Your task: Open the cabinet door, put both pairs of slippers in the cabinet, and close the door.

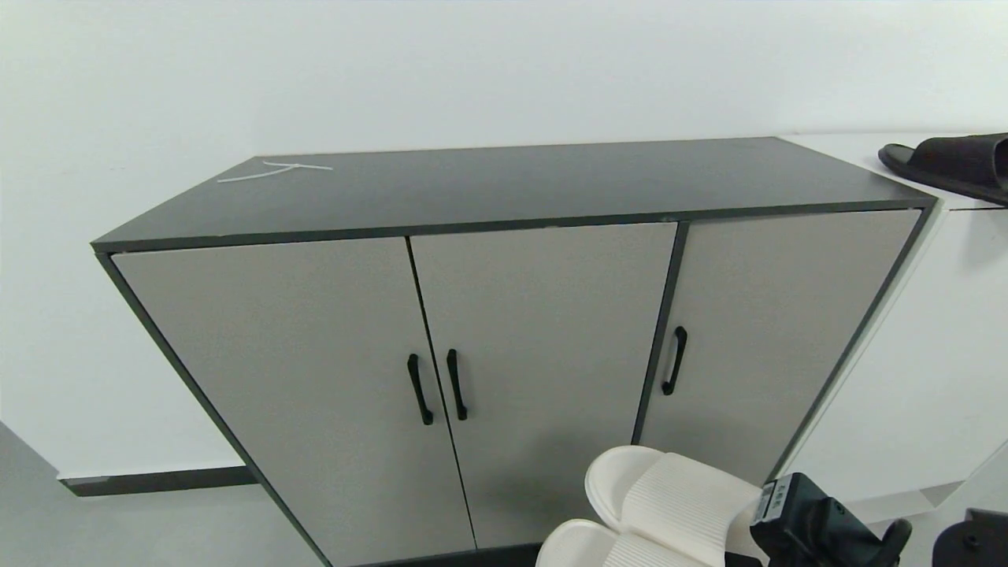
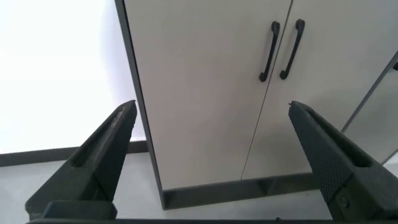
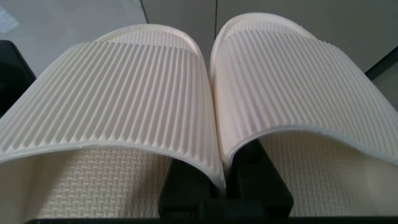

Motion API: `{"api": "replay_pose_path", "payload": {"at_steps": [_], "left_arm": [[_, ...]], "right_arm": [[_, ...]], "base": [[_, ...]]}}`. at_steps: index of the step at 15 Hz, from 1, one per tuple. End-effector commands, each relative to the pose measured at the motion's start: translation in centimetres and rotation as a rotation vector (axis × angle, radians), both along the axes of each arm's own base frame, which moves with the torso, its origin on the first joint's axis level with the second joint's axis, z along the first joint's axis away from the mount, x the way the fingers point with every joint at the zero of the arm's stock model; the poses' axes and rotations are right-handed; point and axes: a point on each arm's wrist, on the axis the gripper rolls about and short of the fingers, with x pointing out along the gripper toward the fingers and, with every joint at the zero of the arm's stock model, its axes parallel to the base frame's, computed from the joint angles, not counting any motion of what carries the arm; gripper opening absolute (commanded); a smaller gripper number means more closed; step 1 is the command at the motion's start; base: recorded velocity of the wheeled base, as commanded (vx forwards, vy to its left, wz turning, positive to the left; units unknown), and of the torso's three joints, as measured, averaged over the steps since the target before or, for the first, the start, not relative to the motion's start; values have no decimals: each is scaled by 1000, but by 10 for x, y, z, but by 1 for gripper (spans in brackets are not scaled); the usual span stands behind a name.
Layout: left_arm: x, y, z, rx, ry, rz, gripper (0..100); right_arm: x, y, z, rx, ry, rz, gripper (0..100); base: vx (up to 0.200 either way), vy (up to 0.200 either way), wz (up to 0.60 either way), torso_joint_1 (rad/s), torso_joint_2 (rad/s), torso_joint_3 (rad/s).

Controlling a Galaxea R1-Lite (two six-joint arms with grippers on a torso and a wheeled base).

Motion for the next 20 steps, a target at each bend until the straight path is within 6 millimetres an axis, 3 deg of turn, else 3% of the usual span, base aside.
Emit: {"api": "replay_pose_path", "payload": {"at_steps": [1,10,20], "left_arm": [[0,0,0,-1,0,0,100],[0,0,0,0,0,0,100],[0,0,0,0,0,0,100]], "right_arm": [[0,1,-1,-2,2,2,0],[0,1,-2,-9,6,2,0],[-1,-1,-7,-31,17,4,0]], "base": [[0,0,600,2,2,-2],[0,0,0,-8,23,14],[0,0,0,-130,405,273]]}}
